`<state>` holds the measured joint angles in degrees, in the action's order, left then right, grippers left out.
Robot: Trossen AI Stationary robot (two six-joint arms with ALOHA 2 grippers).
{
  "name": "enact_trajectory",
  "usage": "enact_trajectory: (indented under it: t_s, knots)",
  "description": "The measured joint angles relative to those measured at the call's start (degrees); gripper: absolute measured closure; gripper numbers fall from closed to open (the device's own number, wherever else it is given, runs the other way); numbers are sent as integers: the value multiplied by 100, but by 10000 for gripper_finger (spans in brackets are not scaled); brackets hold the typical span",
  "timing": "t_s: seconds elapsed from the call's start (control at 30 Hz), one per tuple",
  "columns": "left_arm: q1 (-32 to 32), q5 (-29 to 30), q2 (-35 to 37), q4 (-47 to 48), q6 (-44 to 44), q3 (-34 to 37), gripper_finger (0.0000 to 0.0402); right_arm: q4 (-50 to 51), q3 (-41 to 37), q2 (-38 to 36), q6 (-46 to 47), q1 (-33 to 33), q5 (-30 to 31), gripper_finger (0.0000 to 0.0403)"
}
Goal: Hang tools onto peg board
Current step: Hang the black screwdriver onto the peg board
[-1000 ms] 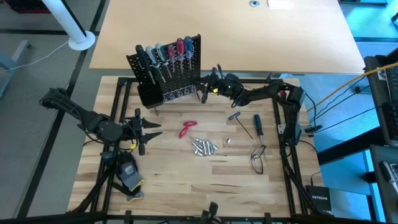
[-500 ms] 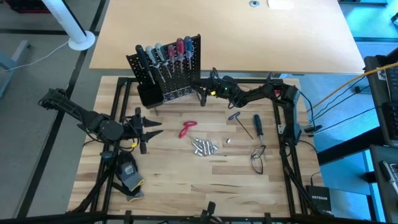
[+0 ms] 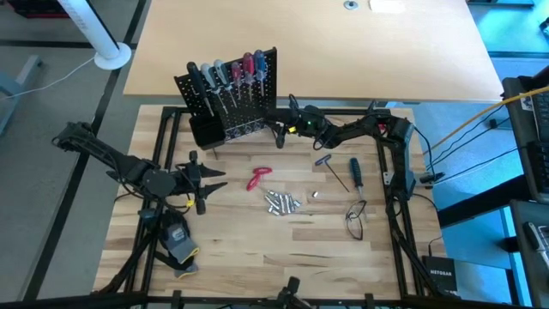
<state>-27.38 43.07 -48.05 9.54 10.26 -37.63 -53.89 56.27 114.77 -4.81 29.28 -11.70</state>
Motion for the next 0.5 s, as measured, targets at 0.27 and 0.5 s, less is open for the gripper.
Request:
enact_trajectory:
  t_s: [0.27, 0.5]
  knots:
    - [0, -1, -17, 7, -15, 0, 274, 151, 0, -127, -49, -1, 15, 233]
    - [0, -2, -17, 10, -15, 0, 274, 1461, 0, -941, -276, 0, 323, 206]
